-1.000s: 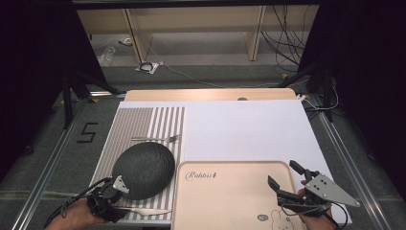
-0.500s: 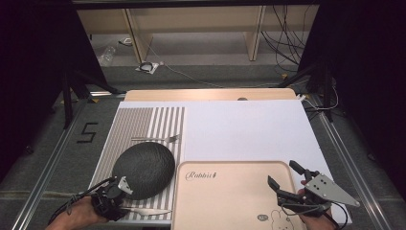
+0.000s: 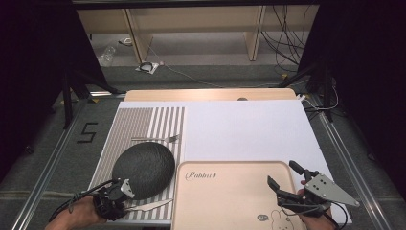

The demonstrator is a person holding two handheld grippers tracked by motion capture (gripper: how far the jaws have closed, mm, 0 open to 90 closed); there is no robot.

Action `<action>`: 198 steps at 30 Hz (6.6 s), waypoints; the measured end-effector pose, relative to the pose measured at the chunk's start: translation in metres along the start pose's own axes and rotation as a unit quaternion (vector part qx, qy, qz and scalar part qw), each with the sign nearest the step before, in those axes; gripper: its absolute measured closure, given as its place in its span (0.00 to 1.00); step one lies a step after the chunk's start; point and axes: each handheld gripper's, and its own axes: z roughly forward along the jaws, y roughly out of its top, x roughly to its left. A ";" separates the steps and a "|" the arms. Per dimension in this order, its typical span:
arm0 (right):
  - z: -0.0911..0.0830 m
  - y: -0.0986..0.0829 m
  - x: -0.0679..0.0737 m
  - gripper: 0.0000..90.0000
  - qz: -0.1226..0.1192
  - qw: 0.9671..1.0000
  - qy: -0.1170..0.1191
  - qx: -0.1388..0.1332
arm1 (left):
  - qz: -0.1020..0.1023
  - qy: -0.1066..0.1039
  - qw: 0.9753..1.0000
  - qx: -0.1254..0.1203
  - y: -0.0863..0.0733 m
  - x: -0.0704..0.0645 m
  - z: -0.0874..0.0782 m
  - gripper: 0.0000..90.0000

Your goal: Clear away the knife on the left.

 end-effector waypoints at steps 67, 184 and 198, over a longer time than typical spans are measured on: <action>0.000 0.000 0.000 0.19 -0.005 1.000 0.005 -0.007 | 0.001 0.005 0.994 -0.112 0.060 -0.042 -0.040 0.88; -0.001 0.001 0.002 0.20 -0.012 1.000 0.008 -0.008 | 0.060 -0.078 0.987 -0.131 0.171 -0.126 0.000 0.60; -0.001 0.001 0.003 0.20 -0.014 1.000 0.008 -0.007 | 0.088 -0.072 0.982 -0.148 0.174 -0.134 0.014 0.99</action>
